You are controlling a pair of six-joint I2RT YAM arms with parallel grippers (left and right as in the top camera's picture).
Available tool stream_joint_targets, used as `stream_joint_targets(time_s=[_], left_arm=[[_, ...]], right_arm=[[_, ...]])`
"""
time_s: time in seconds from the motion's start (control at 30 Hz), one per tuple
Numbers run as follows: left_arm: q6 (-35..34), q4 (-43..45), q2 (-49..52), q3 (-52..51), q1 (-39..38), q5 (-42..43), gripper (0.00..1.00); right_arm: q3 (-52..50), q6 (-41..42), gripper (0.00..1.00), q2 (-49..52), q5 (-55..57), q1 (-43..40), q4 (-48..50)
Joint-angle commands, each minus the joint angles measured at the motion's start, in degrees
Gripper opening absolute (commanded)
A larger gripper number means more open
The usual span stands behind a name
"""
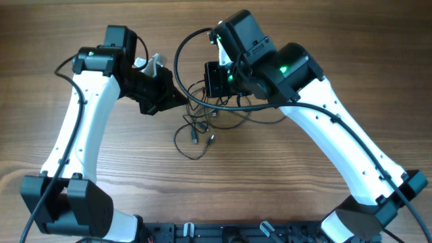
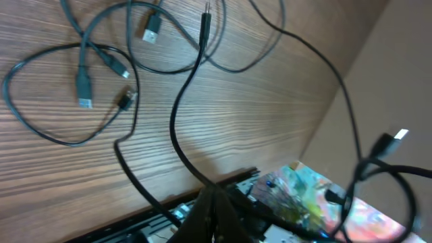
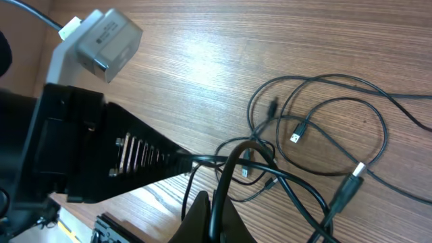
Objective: Untangle cables
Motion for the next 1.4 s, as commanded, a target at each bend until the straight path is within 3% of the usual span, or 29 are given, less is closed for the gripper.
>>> stream_joint_targets(time_s=[0.0, 0.03, 0.1, 0.2, 0.3, 0.43, 0.5, 0.6, 0.8, 0.83, 1.03, 1.07, 1.1, 1.23, 1.37], left_arm=[[-6.99, -0.02, 0.59, -0.04, 4.07, 4.85, 0.47], [-10.1, -0.17, 0.59, -0.04, 5.31, 5.88, 0.61], [-14.69, -0.13, 0.59, -0.04, 7.96, 6.86, 0.69], [-14.69, -0.17, 0.59, -0.04, 8.35, 7.15, 0.77], [-21.05, 0.74, 0.59, -0.04, 6.75, 7.15, 0.75], [-38.91, 2.01, 0.59, -0.04, 6.73, 7.15, 0.73], [-43.41, 2.16, 0.59, -0.04, 6.47, 7.15, 0.71], [-44.06, 3.98, 0.59, -0.04, 6.36, 7.15, 0.69], [-46.71, 4.04, 0.59, -0.04, 4.94, 7.15, 0.67], [-47.5, 4.07, 0.59, -0.04, 4.85, 7.15, 0.65], [-47.23, 3.02, 0.59, -0.04, 4.87, 7.13, 0.28], [-46.73, 3.04, 0.59, -0.04, 4.87, 6.71, 0.1], [-46.58, 2.86, 0.59, -0.04, 4.87, 4.68, 0.04], [-43.74, 0.17, 0.59, -0.04, 4.9, -15.78, 0.04], [-43.74, -1.29, 0.59, -0.04, 4.92, -28.55, 0.04]], right_arm=[[0.37, 1.36, 0.04, -0.17, 2.56, 0.11, 0.87], [0.37, 2.54, 0.04, -0.17, 3.45, 0.11, 0.87], [0.35, 2.54, 0.04, -0.17, 3.37, 0.11, 0.63], [0.15, 2.8, 0.04, -0.17, 3.34, 0.13, 0.61], [0.15, 8.41, 0.04, -0.11, 3.37, 0.13, 0.61], [-1.6, 8.52, 0.04, -0.07, 3.32, 0.24, 0.57], [-3.37, 8.11, 0.04, -0.04, 2.34, 0.24, 0.98], [-4.35, 3.8, 0.04, -0.07, -5.75, 0.24, 3.96], [-4.35, 4.09, 0.04, -0.04, -10.93, 1.97, 8.26], [-4.35, 4.07, 0.04, -0.07, -10.91, 2.47, 8.46], [-4.35, 3.76, 0.04, -0.07, -10.88, 3.15, 8.44], [-4.35, 3.67, 0.04, -0.07, -10.86, 3.15, 8.07], [-4.35, 3.58, 0.05, -0.09, -10.82, 3.13, 8.04], [-3.26, 0.81, 0.04, -4.28, -0.42, -0.39, 5.57], [-3.26, 9.42, 0.04, -10.01, 33.79, -6.62, -8.22]])
